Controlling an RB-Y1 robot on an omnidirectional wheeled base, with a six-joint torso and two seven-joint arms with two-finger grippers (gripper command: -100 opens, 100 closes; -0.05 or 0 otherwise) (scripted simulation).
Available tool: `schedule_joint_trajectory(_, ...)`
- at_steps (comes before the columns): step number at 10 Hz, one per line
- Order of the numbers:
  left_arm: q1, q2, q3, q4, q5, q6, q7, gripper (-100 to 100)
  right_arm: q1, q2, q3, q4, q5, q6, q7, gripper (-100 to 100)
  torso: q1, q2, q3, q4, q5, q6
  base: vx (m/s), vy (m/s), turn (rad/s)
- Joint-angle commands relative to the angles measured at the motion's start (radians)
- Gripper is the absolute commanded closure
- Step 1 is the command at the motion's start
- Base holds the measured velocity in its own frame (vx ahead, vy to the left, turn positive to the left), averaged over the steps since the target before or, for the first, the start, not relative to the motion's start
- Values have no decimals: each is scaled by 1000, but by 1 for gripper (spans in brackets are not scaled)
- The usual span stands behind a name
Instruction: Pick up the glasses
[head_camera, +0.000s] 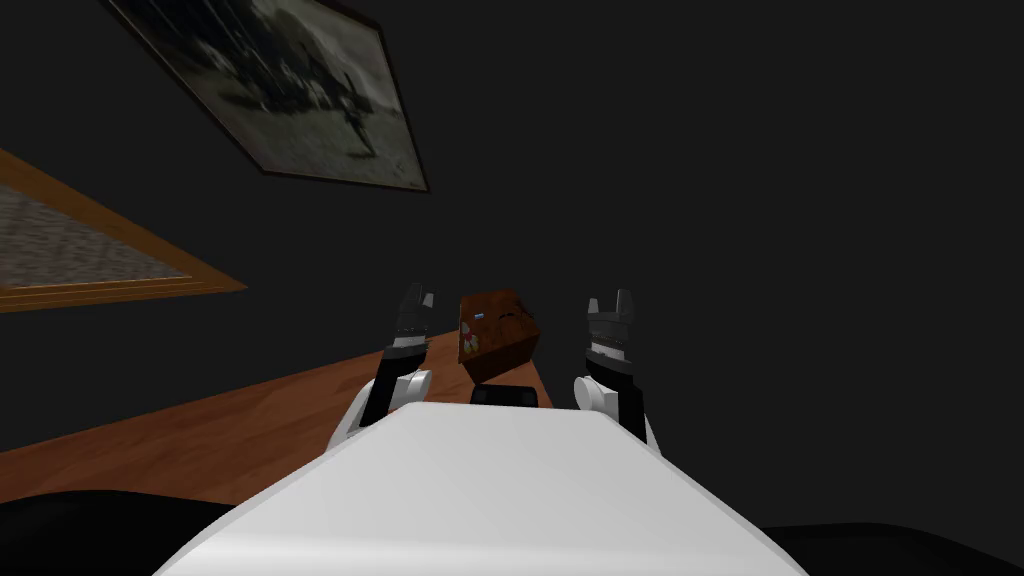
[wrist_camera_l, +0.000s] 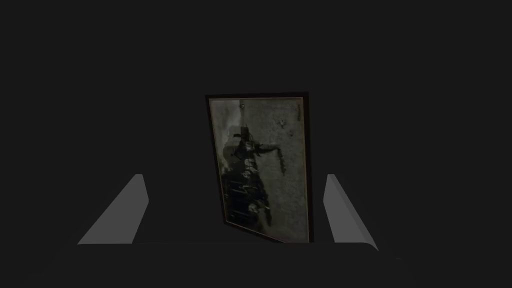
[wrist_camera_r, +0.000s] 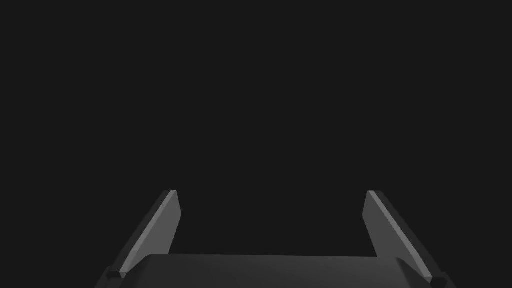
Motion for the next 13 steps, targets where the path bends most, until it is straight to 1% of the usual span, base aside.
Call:
schedule_joint_trajectory(1, -10, 41, -10, 20, 12, 34, -6, -100, 0, 0, 0, 0, 0, 0, 0, 0, 0, 0, 0, 0, 0, 0, -7, 31, -158)
schedule_joint_trajectory(3, -21, 79, -20, 42, 27, 70, -14, -100, 0, 0, 0, 0, 0, 0, 0, 0, 4, 1, 0, 0, 1, 0, -11, 65, -179)
schedule_joint_trajectory(5, -35, 124, -33, 74, 48, 117, -24, -100, 0, 0, 0, 0, 0, 0, 0, 0, 4, 1, 0, 0, 1, 0, -21, 52, -171)
schedule_joint_trajectory(9, -72, 226, -63, 165, 109, 233, -53, -100, 0, 0, 0, 0, 0, 0, 0, 0, 4, 1, 0, 0, 1, 0, -21, 61, -254)
schedule_joint_trajectory(10, -72, 230, -63, 165, 109, 235, -53, -100, 0, 0, 0, 0, 0, 0, 0, 0, 5, 0, 0, 0, 1, 0, -11, 38, -60)
schedule_joint_trajectory(13, -103, 317, -91, 260, 172, 332, -83, -100, 0, 0, 0, 0, 0, 0, 0, 0, 3, -1, 0, 0, 1, 0, -10, 38, -286)
